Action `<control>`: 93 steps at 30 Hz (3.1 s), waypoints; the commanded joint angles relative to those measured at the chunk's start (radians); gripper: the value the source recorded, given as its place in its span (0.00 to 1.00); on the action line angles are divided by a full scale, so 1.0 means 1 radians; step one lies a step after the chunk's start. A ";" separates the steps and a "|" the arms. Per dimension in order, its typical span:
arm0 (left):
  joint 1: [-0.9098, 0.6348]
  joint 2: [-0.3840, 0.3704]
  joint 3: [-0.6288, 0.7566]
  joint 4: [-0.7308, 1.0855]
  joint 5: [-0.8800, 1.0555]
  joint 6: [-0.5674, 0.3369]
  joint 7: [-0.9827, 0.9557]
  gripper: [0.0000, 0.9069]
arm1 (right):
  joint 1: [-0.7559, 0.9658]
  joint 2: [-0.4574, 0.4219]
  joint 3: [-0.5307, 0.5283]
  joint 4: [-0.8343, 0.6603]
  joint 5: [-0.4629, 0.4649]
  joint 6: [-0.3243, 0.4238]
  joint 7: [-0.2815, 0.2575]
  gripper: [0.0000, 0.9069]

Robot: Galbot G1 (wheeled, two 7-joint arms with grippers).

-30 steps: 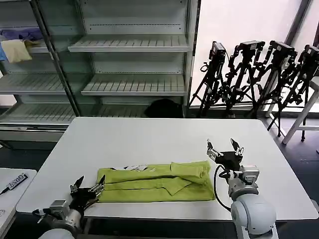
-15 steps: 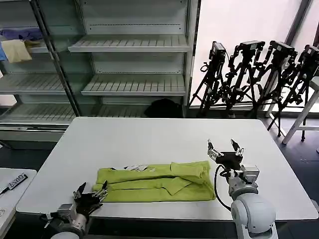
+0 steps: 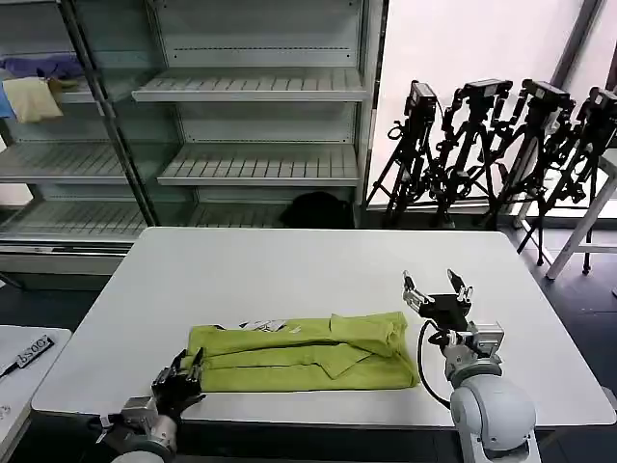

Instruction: Fold and organize the clothes.

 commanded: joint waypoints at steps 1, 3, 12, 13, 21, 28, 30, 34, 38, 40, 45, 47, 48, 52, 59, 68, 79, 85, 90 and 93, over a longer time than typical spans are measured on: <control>-0.002 -0.008 0.012 0.001 0.013 -0.009 0.015 0.00 | 0.000 -0.004 0.006 0.000 -0.001 0.012 -0.007 1.00; -0.005 -0.011 0.012 0.004 0.024 -0.015 0.025 0.00 | -0.002 -0.007 0.008 0.002 -0.001 0.012 -0.005 1.00; -0.014 -0.005 -0.020 0.008 0.127 -0.100 0.054 0.00 | -0.009 -0.019 0.027 0.001 -0.001 0.010 -0.006 1.00; -0.015 0.006 -0.039 0.004 0.148 -0.113 0.067 0.00 | -0.009 -0.021 0.031 -0.002 0.000 0.010 -0.006 1.00; -0.050 0.105 -0.219 0.032 0.226 -0.176 0.148 0.00 | -0.019 -0.039 0.066 -0.021 0.010 0.020 -0.012 1.00; -0.117 0.169 -0.344 -0.022 0.380 -0.187 0.234 0.00 | -0.043 -0.046 0.098 -0.025 0.015 0.032 -0.018 1.00; -0.125 0.181 -0.368 -0.040 0.402 -0.194 0.256 0.00 | -0.048 -0.049 0.105 -0.023 0.019 0.033 -0.019 1.00; -0.102 0.185 -0.341 -0.109 0.427 -0.193 0.296 0.00 | -0.057 -0.053 0.115 -0.026 0.024 0.040 -0.019 1.00; -0.066 0.150 -0.205 -0.206 0.440 -0.158 0.313 0.00 | -0.064 -0.043 0.112 -0.029 0.021 0.046 -0.019 1.00; -0.064 0.138 -0.081 -0.233 0.440 -0.128 0.318 0.00 | -0.067 -0.039 0.110 -0.031 0.018 0.048 -0.019 1.00; -0.095 0.114 0.192 -0.268 0.423 -0.042 0.305 0.00 | -0.076 -0.033 0.109 -0.032 0.012 0.051 -0.019 1.00; -0.114 0.101 0.257 -0.261 0.410 -0.018 0.296 0.00 | -0.086 -0.029 0.109 -0.030 0.008 0.054 -0.019 1.00; -0.124 0.095 0.289 -0.254 0.406 -0.009 0.292 0.00 | -0.089 -0.028 0.109 -0.029 0.006 0.055 -0.020 1.00; -0.143 0.080 0.377 -0.194 0.405 0.009 0.276 0.00 | -0.100 -0.025 0.112 -0.028 0.000 0.060 -0.022 1.00; -0.148 0.055 0.430 -0.122 0.390 0.027 0.260 0.00 | -0.100 -0.022 0.109 -0.028 -0.009 0.061 -0.024 1.00; -0.180 0.035 0.448 -0.029 0.413 0.029 0.240 0.01 | -0.103 -0.020 0.101 -0.026 -0.019 0.062 -0.026 1.00; -0.218 0.016 0.444 0.071 0.440 0.010 0.225 0.02 | -0.111 -0.019 0.096 -0.029 -0.030 0.069 -0.027 1.00; -0.228 0.006 0.451 0.080 0.438 0.012 0.199 1.00 | -0.109 -0.013 0.086 -0.033 -0.043 0.071 -0.027 1.00; -0.242 -0.002 0.471 0.086 0.437 0.022 0.171 1.00 | -0.108 -0.009 0.077 -0.032 -0.054 0.072 -0.025 1.00; -0.255 -0.009 0.480 0.094 0.431 0.032 0.163 1.00 | -0.107 -0.010 0.076 -0.030 -0.063 0.071 -0.025 1.00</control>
